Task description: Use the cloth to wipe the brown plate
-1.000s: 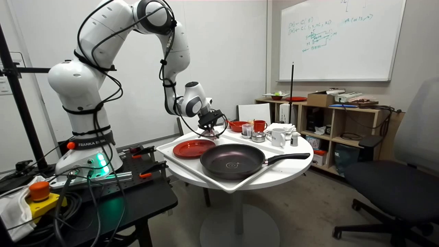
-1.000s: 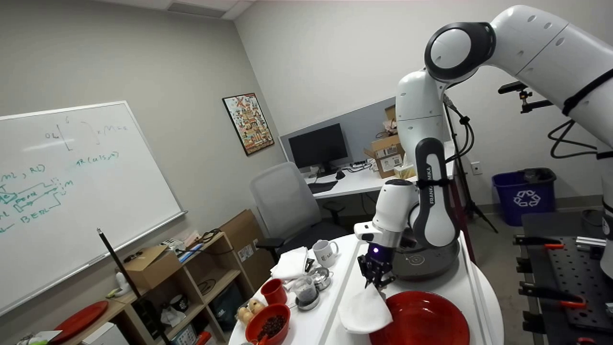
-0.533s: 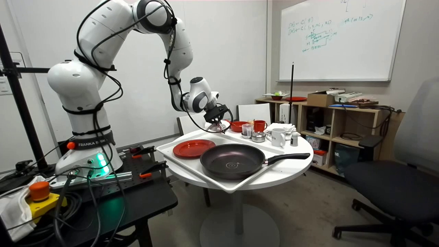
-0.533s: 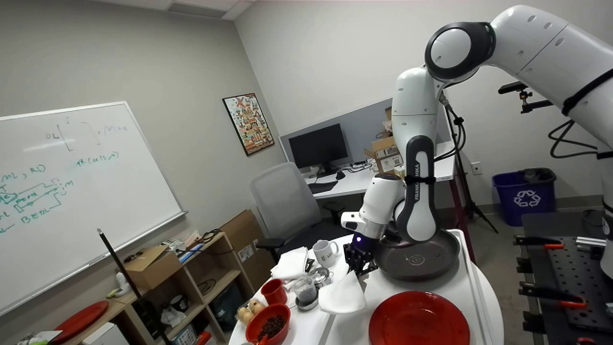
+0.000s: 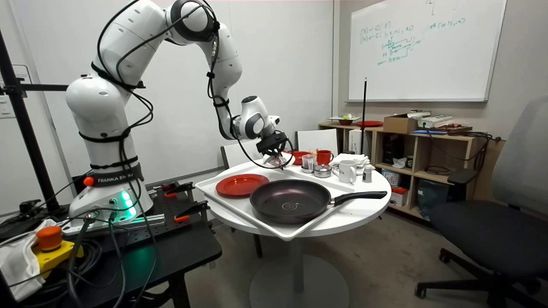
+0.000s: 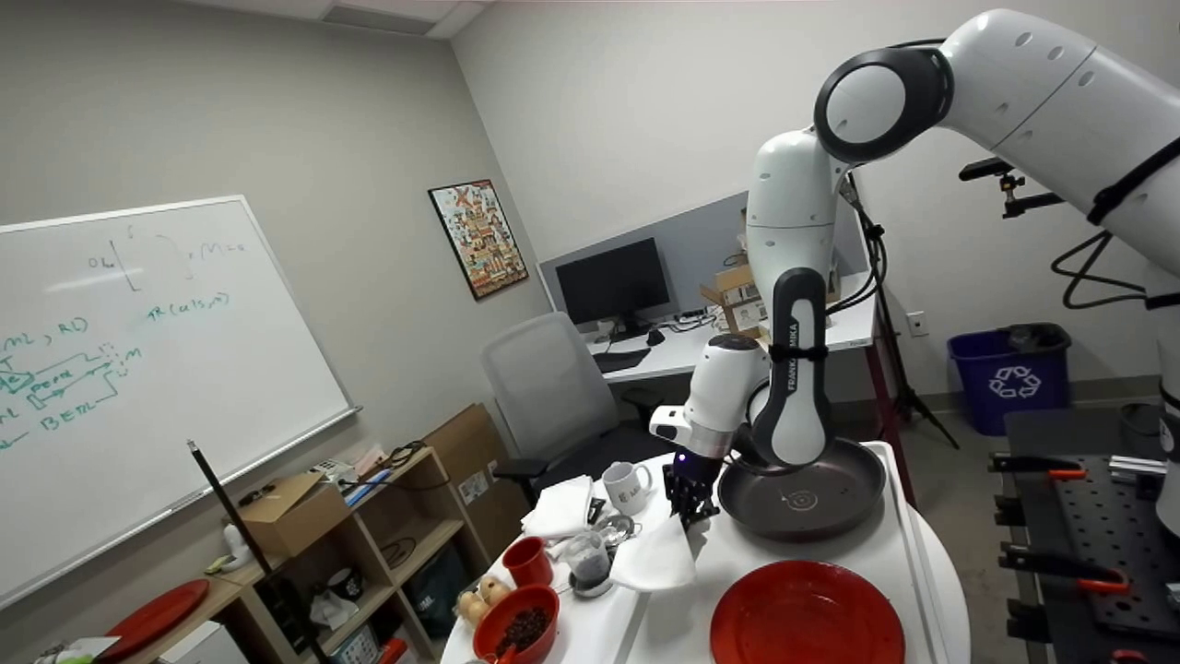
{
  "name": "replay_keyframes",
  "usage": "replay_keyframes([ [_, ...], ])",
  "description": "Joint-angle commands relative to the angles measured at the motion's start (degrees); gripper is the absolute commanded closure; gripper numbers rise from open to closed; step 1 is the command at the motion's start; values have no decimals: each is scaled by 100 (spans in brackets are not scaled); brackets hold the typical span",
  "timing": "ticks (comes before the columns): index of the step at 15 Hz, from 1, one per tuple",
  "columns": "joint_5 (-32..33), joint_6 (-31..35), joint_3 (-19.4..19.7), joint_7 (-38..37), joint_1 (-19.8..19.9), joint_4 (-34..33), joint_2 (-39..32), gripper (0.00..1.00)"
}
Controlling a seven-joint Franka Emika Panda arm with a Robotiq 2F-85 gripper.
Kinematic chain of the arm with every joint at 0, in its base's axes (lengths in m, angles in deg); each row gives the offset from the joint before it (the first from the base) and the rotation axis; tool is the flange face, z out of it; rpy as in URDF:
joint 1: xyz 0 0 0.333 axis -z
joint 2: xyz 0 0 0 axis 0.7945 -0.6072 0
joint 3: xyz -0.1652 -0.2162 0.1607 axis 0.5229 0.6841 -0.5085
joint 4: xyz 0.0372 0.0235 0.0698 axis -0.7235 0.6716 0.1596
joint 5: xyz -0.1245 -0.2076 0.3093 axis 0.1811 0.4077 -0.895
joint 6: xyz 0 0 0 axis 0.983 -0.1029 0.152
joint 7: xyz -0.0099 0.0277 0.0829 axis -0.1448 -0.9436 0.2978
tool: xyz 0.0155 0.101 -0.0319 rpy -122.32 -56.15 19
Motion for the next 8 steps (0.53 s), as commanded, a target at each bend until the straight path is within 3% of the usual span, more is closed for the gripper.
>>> replay_keyframes([
  [1, -41, -678, 23, -570, -127, -341, 15, 97],
  [4, -88, -1444, -239, -895, 79, -659, -16, 97],
  [8, -380, -2139, -159, -1109, -7, -1130, -133, 97],
])
